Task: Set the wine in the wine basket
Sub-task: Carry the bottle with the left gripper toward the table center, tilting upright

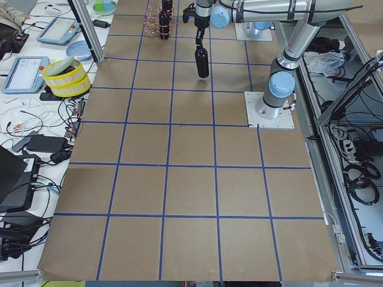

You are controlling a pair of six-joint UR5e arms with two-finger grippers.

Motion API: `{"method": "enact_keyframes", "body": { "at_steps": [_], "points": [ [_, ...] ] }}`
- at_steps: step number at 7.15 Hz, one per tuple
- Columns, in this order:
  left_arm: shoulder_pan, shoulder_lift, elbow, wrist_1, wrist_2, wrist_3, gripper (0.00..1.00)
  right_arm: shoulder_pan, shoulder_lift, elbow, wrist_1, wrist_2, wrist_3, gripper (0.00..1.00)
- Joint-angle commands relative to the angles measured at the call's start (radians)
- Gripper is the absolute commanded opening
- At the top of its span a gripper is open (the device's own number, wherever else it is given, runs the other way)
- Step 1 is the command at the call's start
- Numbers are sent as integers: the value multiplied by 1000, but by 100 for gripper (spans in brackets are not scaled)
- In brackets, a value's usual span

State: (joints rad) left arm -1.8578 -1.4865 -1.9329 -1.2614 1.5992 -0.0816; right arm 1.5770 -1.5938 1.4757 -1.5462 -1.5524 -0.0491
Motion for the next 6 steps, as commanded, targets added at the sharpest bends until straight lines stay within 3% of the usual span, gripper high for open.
{"method": "enact_keyframes", "body": {
  "at_steps": [1, 6],
  "points": [
    [-1, 2, -11, 2, -50, 0, 0, 0, 0, 0, 0, 0, 0, 100],
    [9, -21, -5, 34, -51, 2, 0, 0, 0, 0, 0, 0, 0, 100]
  ]
}}
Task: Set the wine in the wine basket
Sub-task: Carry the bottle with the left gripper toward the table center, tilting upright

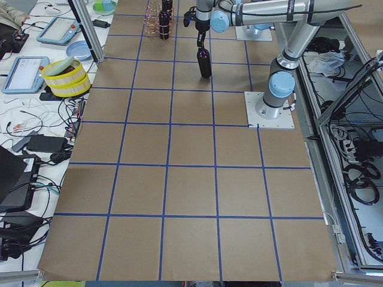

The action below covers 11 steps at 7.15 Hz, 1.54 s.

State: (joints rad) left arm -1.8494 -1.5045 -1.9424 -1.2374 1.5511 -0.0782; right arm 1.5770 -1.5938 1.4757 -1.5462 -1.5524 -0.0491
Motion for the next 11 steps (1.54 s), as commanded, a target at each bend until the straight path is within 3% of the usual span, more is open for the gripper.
{"method": "enact_keyframes", "body": {
  "at_steps": [1, 11],
  "points": [
    [2, -5, 2, 15, -2, 0, 0, 0, 0, 0, 0, 0, 0, 100],
    [-1, -31, -1, 18, 6, -11, 0, 1, 0, 0, 0, 0, 0, 100]
  ]
}}
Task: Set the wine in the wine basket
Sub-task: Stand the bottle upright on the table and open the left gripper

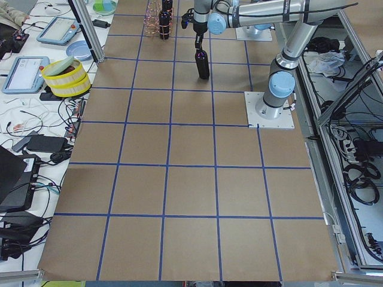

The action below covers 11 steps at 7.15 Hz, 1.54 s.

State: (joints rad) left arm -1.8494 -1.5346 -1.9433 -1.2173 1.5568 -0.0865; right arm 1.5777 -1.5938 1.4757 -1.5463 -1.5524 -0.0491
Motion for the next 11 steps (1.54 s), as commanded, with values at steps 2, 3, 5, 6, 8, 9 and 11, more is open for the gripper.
{"method": "enact_keyframes", "body": {
  "at_steps": [2, 3, 5, 6, 8, 9, 11],
  "points": [
    [1, -1, 0, -14, 6, -6, 14, 1, 0, 0, 0, 0, 0, 100],
    [1, -1, 0, -18, 8, -6, 30, 1, 0, 2, 0, 0, 0, 100],
    [1, -6, 1, -39, 6, -24, 31, 1, 0, 2, 0, 0, 0, 100],
    [3, -10, 4, -39, 6, -27, 36, 1, 0, 0, 0, 0, 0, 100],
    [3, -12, 9, -39, 6, -27, 63, 1, 0, 2, 0, 0, 0, 100],
    [3, -12, 9, -39, 6, -27, 65, 1, 0, 0, 0, 0, 0, 100],
    [4, -12, 10, -39, 6, -29, 69, 1, -2, 2, 0, 0, 0, 100]
  ]
}}
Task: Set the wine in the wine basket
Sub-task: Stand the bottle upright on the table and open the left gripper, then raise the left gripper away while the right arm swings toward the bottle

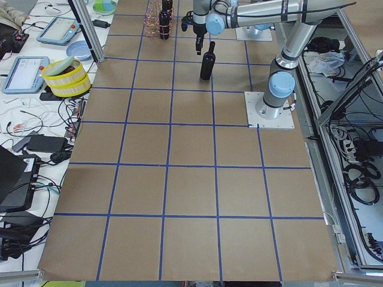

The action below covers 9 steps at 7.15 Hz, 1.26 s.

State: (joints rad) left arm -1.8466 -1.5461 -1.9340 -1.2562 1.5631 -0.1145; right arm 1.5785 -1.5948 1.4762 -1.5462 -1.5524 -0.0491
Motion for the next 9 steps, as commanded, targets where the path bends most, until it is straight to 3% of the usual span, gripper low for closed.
{"method": "enact_keyframes", "body": {
  "at_steps": [1, 2, 4, 6, 9],
  "points": [
    [1, 0, 3, 0, 0, -1, 70, 0, -1, -1, 0, -2, 0, 100],
    [1, 0, 6, 0, -2, -1, 73, 0, -2, -1, -2, -2, -2, 100],
    [55, 1, 100, -73, -3, 4, 99, -2, -22, -5, -3, 8, 18, 100],
    [162, -3, 289, -269, -3, 24, 100, 1, -27, -2, 14, 14, 20, 100],
    [407, -5, 424, -389, -11, 220, 100, 39, -25, 3, -20, 25, 142, 100]
  ]
}}
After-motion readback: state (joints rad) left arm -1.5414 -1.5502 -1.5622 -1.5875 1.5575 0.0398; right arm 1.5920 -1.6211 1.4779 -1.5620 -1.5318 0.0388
